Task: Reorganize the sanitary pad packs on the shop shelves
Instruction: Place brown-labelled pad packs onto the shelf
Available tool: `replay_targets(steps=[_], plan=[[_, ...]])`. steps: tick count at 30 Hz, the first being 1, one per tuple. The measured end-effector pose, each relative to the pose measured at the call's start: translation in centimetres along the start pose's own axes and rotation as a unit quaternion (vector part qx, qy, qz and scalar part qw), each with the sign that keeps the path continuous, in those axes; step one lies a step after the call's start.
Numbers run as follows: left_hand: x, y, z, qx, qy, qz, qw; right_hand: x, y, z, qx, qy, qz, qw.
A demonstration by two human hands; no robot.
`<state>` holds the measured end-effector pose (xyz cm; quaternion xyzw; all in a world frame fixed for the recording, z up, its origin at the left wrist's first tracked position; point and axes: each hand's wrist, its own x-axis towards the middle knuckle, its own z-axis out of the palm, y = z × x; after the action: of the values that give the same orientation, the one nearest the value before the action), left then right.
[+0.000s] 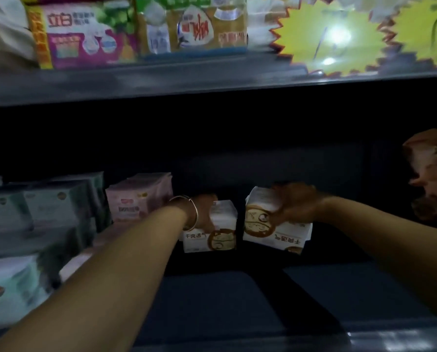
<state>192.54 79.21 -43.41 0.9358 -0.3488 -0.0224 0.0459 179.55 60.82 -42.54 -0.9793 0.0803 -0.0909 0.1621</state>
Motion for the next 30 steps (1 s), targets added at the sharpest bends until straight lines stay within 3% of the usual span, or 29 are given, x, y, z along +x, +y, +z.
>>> replay_targets(steps=[10,13,19,30], plan=[[9.5,-3.0,4.7,0.087,0.05,-0.023,0.995,6.7,2.7,2.5,0.051,-0.008,-0.02,0.998],[9.3,-2.6,5.9,0.145,0.1,-0.024,0.984,7.3,2.9,3.2,0.05,0.001,-0.025,0.998],[9.9,-2.5,7.4,0.136,0.216,-0.048,0.966,7.5,2.3,3.4,0.018,0.014,-0.03,0.999],[11.7,-2.4,8.0,0.162,0.245,-0.074,0.953,9.0,2.1,4.2,0.006,0.008,-0.028,1.0]])
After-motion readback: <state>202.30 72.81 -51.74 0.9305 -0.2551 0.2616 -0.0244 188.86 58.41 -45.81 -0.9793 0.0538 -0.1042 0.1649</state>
